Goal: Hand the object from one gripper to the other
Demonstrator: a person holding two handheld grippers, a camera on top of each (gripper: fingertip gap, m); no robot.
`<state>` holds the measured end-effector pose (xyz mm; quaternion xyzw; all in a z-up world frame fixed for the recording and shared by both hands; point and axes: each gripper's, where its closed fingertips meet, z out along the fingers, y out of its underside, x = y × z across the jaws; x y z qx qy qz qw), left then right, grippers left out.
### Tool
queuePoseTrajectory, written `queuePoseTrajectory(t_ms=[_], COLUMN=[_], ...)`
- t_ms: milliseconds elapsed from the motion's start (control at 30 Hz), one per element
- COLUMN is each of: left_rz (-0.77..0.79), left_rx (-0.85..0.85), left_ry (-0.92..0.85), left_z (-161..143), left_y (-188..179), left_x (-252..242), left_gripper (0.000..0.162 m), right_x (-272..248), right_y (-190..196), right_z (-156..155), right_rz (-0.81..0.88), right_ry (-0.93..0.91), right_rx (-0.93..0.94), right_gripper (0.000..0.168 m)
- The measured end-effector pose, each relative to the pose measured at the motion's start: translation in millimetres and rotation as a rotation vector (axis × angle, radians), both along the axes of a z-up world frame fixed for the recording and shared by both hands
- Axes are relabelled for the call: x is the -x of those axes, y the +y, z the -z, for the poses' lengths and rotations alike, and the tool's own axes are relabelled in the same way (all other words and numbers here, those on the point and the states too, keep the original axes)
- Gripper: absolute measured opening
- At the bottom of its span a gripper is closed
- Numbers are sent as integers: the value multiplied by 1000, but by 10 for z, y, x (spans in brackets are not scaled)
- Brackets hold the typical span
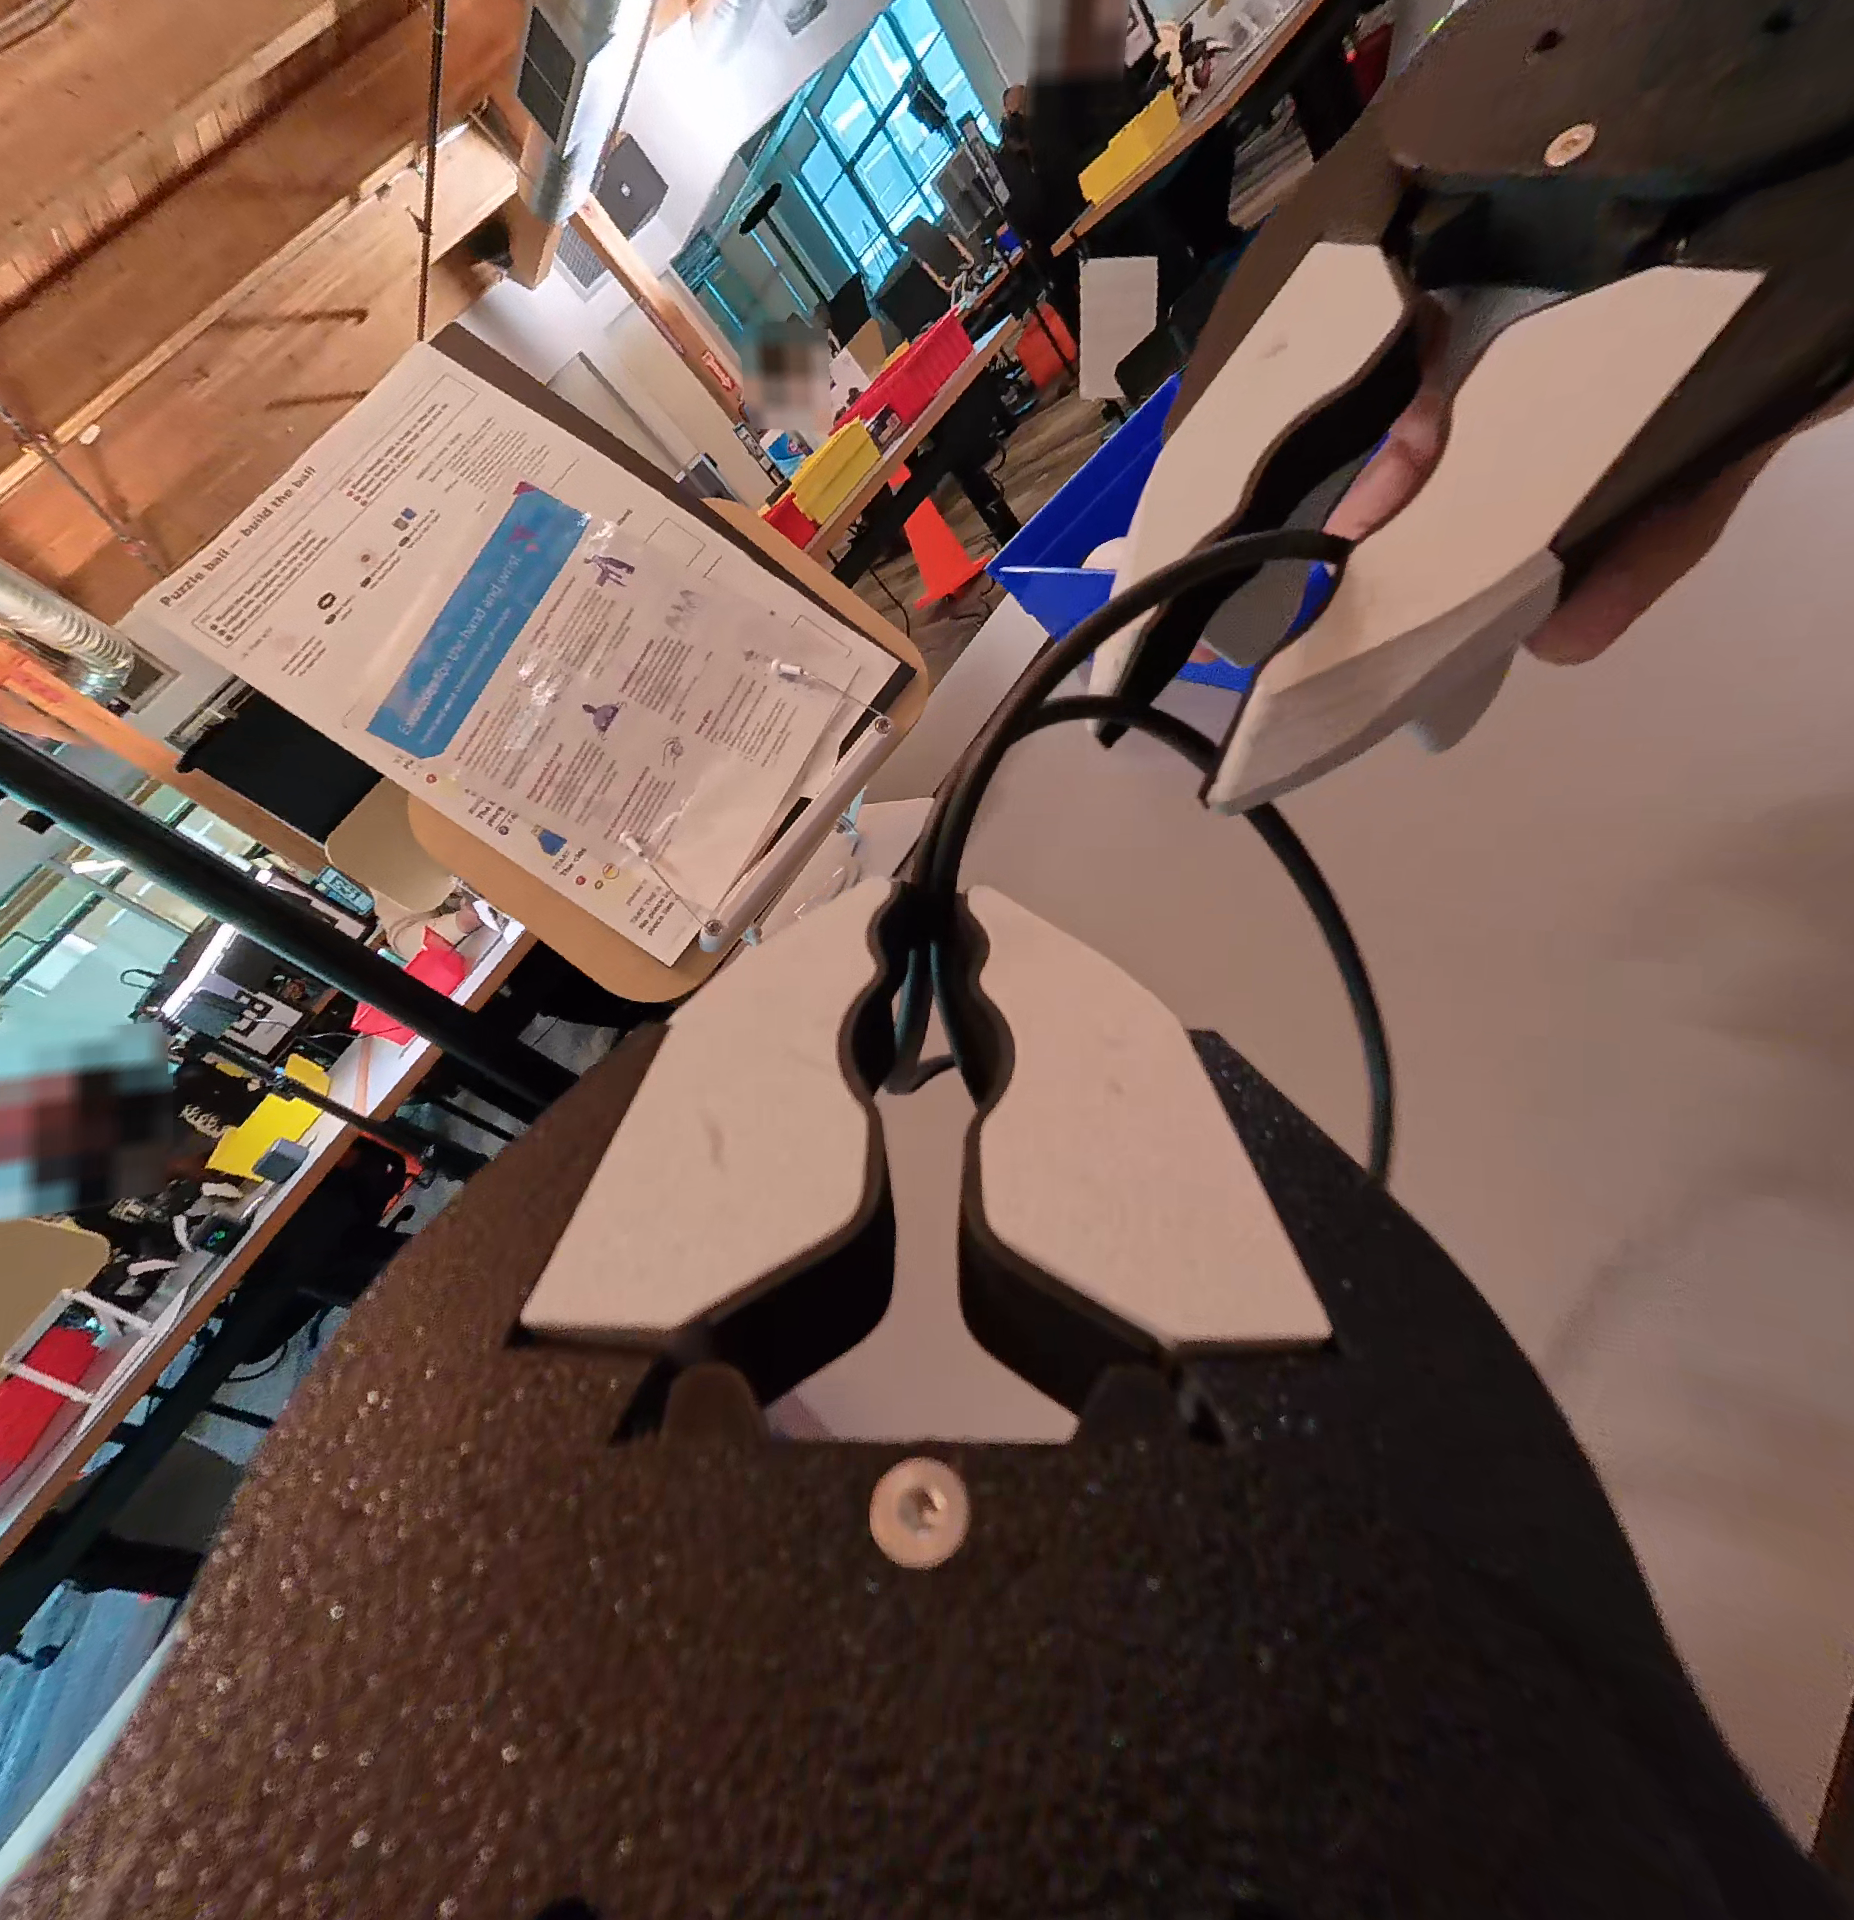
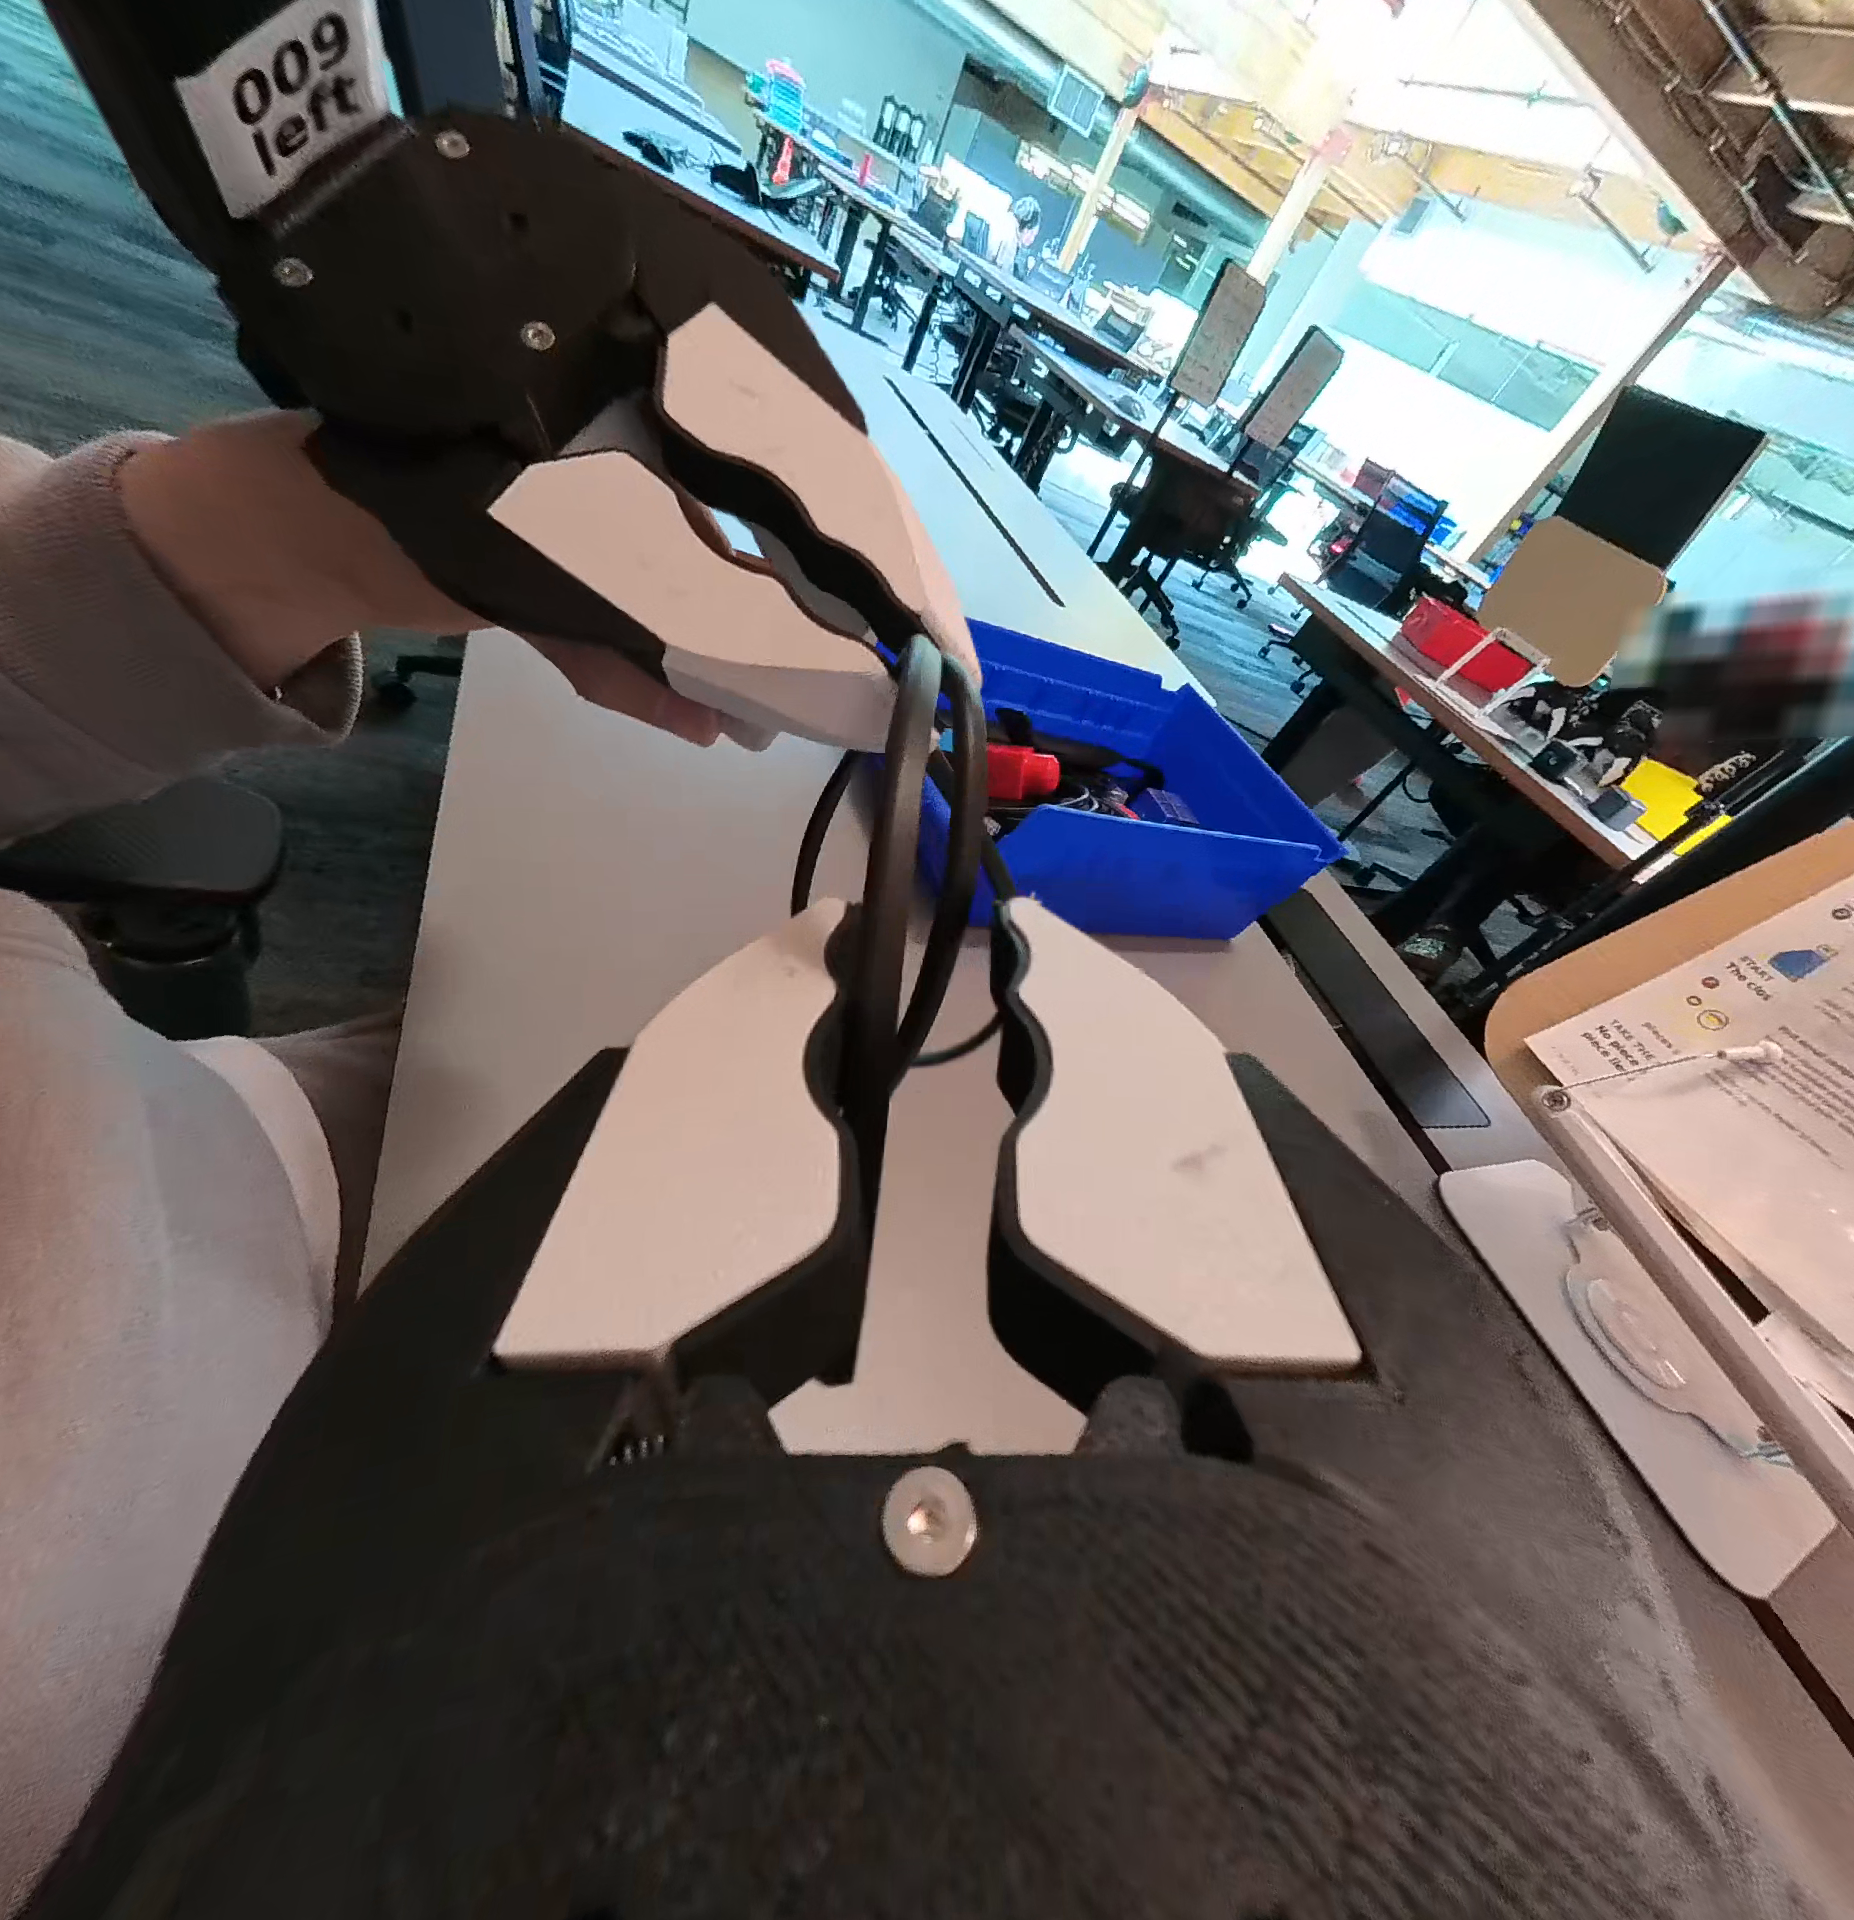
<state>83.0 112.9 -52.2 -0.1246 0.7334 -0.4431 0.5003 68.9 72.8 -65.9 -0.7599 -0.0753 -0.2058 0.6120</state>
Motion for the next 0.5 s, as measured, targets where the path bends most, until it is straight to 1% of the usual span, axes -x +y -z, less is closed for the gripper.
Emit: queuePoseTrajectory(t_ms=[100,267,367,433,500], left_rz=[24,94,123,112,95], left_rx=[39,98,121,120,128], left_ry=[11,7,13,17,41], left_z=[-24,-97,-126,-116,-91], left_y=[-7,-80,-90,-58,-21], left_x=[13,91,122,103,68], left_gripper=[7,7,7,7,7], right_x=[12,-16,19,84,70], right_y=[-29,12,25,22,12], right_z=[16,117,121,87,61], right_rz=[-28,-44,-78,-125,-114], right_ry=[35,83,107,145,148], right_rx=[4,25,20,4,-2], right_gripper=[14,15,1,1,0])
